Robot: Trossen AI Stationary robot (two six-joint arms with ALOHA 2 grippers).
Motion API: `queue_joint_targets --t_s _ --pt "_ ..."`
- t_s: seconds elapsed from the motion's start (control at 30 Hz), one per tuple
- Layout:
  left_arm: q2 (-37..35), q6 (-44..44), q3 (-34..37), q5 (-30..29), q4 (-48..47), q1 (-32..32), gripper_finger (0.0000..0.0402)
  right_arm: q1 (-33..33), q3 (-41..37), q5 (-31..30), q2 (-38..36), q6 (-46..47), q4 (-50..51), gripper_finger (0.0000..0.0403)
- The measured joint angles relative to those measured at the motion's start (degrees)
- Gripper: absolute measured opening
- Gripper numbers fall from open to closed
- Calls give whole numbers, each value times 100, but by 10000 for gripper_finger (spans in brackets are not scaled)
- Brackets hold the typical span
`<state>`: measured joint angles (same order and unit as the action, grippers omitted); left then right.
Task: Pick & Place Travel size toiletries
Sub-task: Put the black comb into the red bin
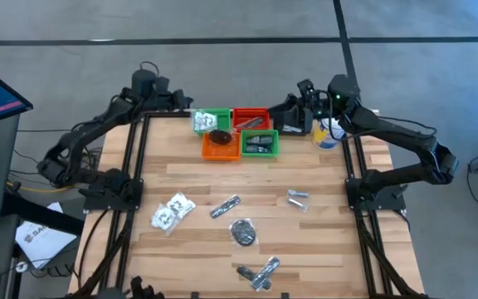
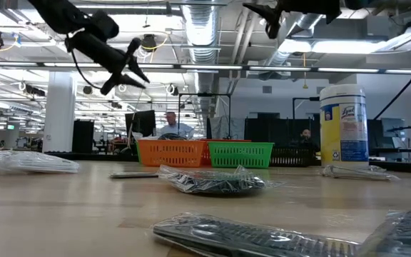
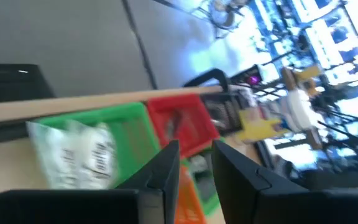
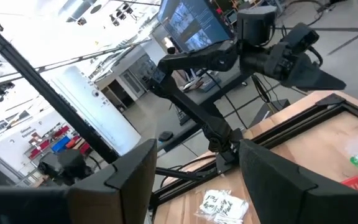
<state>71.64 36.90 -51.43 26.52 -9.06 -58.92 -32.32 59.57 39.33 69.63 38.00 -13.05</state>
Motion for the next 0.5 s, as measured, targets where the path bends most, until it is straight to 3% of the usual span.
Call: queue_joint_targets --t_s 0.27,0.5 --pt "-391 254 1 88 0 596 73 372 0 -300 0 147 -352 221" --pt "-541 387 1 173 -113 1151 63 950 2 -1023 0 244 -429 221"
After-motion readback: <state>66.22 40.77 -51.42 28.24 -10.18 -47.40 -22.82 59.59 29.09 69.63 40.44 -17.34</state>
